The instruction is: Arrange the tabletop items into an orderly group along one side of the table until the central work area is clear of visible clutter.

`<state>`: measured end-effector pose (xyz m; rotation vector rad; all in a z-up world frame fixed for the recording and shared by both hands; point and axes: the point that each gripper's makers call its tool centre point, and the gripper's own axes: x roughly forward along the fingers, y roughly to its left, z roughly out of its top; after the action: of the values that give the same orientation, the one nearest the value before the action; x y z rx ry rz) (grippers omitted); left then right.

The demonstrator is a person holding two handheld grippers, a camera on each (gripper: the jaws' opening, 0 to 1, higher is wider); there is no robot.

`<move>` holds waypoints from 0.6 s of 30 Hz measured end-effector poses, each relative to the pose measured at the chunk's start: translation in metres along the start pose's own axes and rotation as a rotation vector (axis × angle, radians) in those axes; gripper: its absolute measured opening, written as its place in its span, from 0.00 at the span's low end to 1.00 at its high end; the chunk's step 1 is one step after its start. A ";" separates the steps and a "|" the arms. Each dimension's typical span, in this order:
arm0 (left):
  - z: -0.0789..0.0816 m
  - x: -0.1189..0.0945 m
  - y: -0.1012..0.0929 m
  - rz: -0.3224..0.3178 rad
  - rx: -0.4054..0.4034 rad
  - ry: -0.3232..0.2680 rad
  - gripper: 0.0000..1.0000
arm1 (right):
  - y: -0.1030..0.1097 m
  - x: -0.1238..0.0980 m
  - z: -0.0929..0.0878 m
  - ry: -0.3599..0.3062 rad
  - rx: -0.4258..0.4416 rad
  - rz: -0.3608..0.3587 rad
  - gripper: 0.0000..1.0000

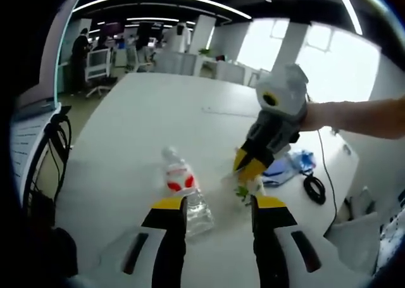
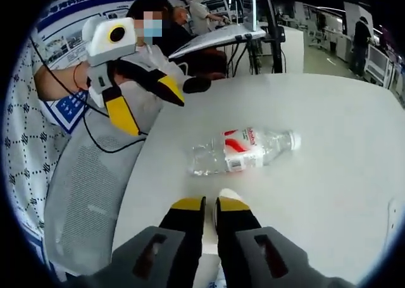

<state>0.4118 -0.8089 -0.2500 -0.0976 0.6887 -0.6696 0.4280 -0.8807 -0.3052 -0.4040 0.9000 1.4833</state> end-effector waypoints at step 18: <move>0.000 -0.004 -0.008 -0.013 0.001 -0.011 0.36 | 0.031 0.000 0.001 -0.048 0.026 0.010 0.00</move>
<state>0.4050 -0.8126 -0.2456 -0.1048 0.6776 -0.6813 0.3985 -0.8767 -0.2952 -0.3439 0.8833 1.4836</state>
